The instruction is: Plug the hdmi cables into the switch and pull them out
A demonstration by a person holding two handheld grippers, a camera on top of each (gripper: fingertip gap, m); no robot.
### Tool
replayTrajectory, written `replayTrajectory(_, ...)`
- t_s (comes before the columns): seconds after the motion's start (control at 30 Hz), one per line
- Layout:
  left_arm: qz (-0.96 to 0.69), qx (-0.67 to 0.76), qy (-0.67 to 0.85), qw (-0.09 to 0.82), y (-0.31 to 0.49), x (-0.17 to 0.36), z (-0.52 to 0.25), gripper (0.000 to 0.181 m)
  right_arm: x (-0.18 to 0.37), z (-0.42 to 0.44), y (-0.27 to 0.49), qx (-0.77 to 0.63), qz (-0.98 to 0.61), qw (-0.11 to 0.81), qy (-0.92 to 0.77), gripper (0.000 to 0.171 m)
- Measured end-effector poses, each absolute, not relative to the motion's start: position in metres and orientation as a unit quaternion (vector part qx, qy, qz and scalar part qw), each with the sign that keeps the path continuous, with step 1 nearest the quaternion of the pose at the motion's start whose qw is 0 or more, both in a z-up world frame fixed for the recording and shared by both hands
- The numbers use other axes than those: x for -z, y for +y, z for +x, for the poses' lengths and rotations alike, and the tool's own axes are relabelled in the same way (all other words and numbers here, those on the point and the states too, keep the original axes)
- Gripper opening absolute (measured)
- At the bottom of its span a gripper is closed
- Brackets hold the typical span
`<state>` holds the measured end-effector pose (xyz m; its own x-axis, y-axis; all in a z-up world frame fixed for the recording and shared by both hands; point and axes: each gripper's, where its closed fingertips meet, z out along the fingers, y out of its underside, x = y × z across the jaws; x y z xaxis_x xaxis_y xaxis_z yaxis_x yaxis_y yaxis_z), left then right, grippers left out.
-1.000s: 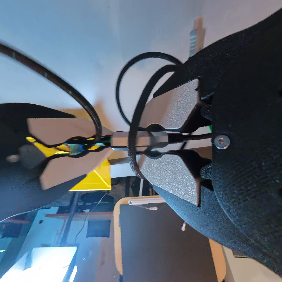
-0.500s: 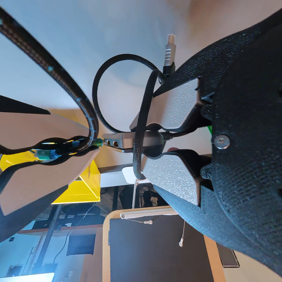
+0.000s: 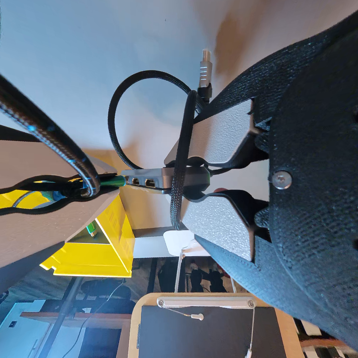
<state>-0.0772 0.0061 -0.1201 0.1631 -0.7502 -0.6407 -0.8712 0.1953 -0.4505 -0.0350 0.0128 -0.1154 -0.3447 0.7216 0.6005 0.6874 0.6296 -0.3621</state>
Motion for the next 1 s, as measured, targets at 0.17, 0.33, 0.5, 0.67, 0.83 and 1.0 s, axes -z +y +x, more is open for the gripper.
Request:
replayTrajectory(0.17,-0.575,0.043,0.607,0.546,-0.004,0.085,-0.061,0.022,0.092,-0.033,0.01,-0.093,-0.421,0.421,-0.798,0.012)
replayTrajectory(0.33,-0.545,0.012,0.608,0.576,-0.005,0.077,-0.051,0.028,0.075,-0.035,-0.003,-0.149,-0.378,0.454,-0.793,0.012)
replayTrajectory(0.5,-0.518,-0.073,0.633,0.57,-0.005,0.079,-0.048,0.024,0.079,-0.038,-0.003,-0.125,-0.369,0.463,-0.796,0.012)
replayTrajectory(0.67,-0.529,-0.123,0.646,0.537,0.006,0.09,-0.059,0.024,0.089,-0.042,0.008,-0.045,-0.366,0.461,-0.807,0.013)
replayTrajectory(0.83,-0.545,-0.113,0.642,0.528,0.009,0.091,-0.063,0.024,0.087,-0.042,0.011,-0.035,-0.364,0.465,-0.806,0.012)
replayTrajectory(1.0,-0.553,-0.102,0.639,0.525,0.01,0.092,-0.063,0.026,0.087,-0.041,0.011,-0.032,-0.367,0.461,-0.807,0.012)
